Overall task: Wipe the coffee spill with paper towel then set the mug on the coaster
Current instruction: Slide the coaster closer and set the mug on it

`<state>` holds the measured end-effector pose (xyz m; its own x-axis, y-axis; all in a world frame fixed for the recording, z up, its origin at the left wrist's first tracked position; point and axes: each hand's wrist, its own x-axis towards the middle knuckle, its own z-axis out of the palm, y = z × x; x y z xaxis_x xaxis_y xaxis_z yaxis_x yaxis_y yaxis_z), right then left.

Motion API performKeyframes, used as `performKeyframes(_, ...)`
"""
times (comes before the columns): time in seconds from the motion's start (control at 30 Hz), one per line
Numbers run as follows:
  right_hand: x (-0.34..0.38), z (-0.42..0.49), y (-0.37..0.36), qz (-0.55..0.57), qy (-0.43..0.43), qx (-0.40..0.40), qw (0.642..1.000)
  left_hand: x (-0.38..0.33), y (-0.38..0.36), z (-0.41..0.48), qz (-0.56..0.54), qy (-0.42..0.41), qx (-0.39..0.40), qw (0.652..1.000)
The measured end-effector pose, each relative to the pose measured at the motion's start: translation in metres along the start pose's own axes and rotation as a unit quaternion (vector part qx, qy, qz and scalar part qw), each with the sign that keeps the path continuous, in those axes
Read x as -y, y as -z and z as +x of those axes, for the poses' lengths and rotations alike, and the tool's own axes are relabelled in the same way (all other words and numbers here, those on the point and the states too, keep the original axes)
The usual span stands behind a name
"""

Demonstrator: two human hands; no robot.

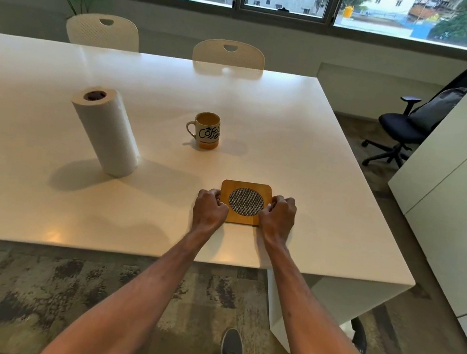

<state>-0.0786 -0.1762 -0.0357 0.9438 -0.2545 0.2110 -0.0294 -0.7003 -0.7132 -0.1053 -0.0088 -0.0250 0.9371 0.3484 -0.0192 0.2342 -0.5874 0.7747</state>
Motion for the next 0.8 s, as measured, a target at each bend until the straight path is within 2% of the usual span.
performKeyframes(0.23, 0.0, -0.003, -0.002, -0.001, 0.008, -0.003, 1.0, 0.003, 0.003, 0.001, -0.016, -0.003, 0.012, 1.0)
performKeyframes(0.5, -0.002, 0.0, -0.004, -0.003, 0.009, -0.002, 1.0, 0.004, 0.002, 0.002, 0.009, -0.015, -0.011, 1.0)
performKeyframes(0.8, 0.003, 0.01, -0.011, 0.025, -0.055, -0.032, 0.998, -0.002, 0.013, 0.025, 0.027, 0.041, -0.02, 0.999)
